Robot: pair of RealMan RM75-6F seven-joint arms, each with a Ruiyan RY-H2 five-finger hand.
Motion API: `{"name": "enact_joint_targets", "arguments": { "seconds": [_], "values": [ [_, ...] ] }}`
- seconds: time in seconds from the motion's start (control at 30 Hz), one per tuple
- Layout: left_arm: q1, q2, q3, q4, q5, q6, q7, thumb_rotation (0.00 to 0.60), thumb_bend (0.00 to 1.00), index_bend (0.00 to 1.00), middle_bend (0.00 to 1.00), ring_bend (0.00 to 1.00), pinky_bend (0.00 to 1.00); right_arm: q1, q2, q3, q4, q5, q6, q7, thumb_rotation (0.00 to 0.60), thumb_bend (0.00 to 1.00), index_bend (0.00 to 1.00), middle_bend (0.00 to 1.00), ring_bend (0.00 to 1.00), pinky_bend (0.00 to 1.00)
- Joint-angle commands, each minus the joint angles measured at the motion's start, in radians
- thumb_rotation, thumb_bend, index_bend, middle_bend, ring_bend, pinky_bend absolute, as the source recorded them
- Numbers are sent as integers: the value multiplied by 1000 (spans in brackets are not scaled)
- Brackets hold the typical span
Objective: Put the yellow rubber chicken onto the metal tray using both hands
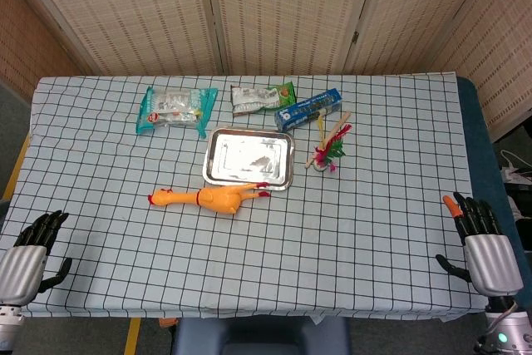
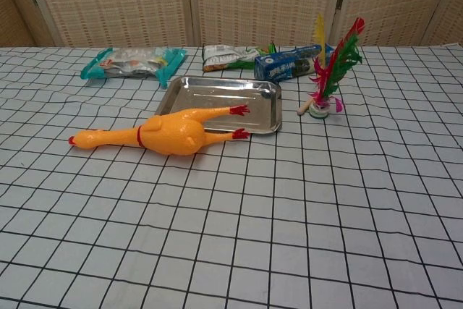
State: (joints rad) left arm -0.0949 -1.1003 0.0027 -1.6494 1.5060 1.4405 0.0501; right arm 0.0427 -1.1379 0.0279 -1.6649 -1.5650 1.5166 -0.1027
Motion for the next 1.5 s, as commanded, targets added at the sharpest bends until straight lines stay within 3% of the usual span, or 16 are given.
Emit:
{"name": "enact_joint_targets", "arguments": {
  "seconds": [0.03, 0.17, 0.3, 0.57, 0.87, 1.3, 1.37, 1.5],
  "values": [
    [0, -1, 0, 0, 0, -1, 0, 600, 411, 0, 33, 27, 157, 0, 0, 0, 0, 0, -1, 0, 600, 114, 0, 0, 0, 0],
    [-8, -7, -1, 1, 0, -15, 0, 600, 410, 0, 36, 30, 161, -1, 3, -1, -1, 2, 0, 5, 600, 114, 0, 0, 0, 0],
    [-109, -31, -25, -1, -4, -161, -32, 600, 411, 0, 46, 41, 181, -6, 11, 9, -5, 13, 11, 22, 600, 114, 0, 0, 0, 0],
    [-319, -63, -105, -22, -112, -447, 53, 600, 406, 0, 20, 20, 144, 11, 6, 24, 7, 60, -34, 29, 600, 114, 0, 0, 0, 0],
    [-502, -217, -162, 142, -238, -648, 109, 600, 406, 0, 0, 0, 113, 25, 3, 46, 26, 128, -76, 30, 600, 114, 0, 0, 0, 0],
    [-647, -394, -162, 401, -214, -777, -15, 600, 401, 1, 9, 1, 82, 34, 7, 82, 49, 208, -101, 45, 600, 114, 0, 0, 0, 0],
    [-653, -424, -161, 441, -191, -753, -42, 600, 399, 85, 55, 24, 101, 36, 6, 84, 52, 216, -106, 45, 600, 114, 0, 0, 0, 0],
    [-654, -478, -155, 513, -143, -688, -93, 600, 409, 519, 264, 155, 179, 37, 5, 87, 54, 223, -109, 45, 600, 114, 0, 0, 0, 0]
  ]
}}
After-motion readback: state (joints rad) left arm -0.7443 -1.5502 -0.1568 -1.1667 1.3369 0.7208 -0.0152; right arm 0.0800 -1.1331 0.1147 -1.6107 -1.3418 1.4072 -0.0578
